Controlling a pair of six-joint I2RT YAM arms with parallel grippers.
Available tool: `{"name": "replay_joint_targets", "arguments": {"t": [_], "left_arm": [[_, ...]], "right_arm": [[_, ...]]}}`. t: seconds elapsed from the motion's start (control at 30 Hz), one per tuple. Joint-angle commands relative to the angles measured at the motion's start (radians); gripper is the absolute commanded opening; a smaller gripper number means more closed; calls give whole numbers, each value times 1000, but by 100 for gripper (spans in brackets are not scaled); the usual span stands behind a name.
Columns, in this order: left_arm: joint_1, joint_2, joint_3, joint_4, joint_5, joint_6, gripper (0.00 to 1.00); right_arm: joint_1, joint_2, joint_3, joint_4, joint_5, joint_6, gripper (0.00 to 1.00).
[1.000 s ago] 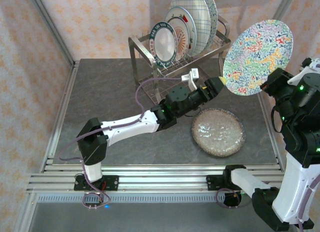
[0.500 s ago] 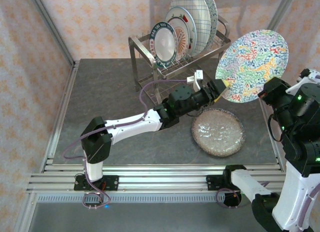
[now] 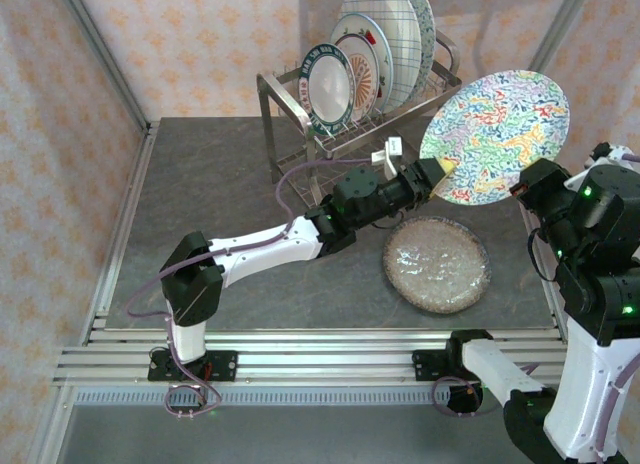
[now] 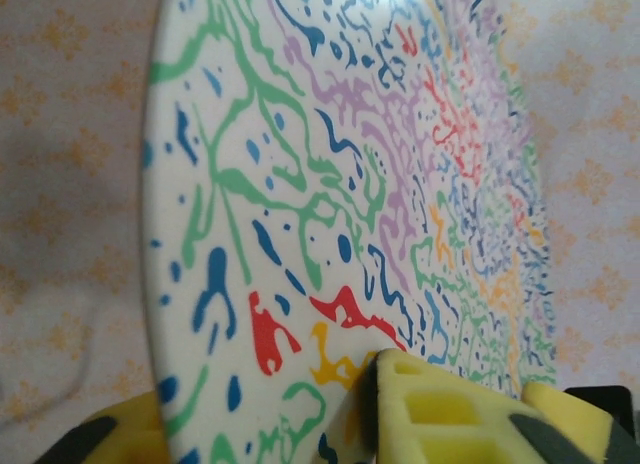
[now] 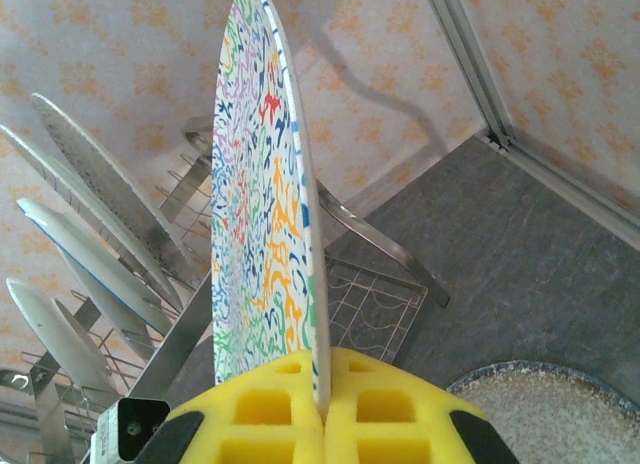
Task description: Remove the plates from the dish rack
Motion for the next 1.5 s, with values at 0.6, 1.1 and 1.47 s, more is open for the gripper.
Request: {"name": "replay_joint_targets", "arguments": {"t": [0.6,1.1,1.47], "left_arm": [[13,-75,-111,111,46,-13,0],[33,-120,-152,50,119,51,0],[35,-152,-240,-59,164,158,0]], "right_arm": [[5,-25,-41,1,-16,53,38],[5,62,216,-235,73,-76,65],[5,74,237,-209,-201,-122,65]]}}
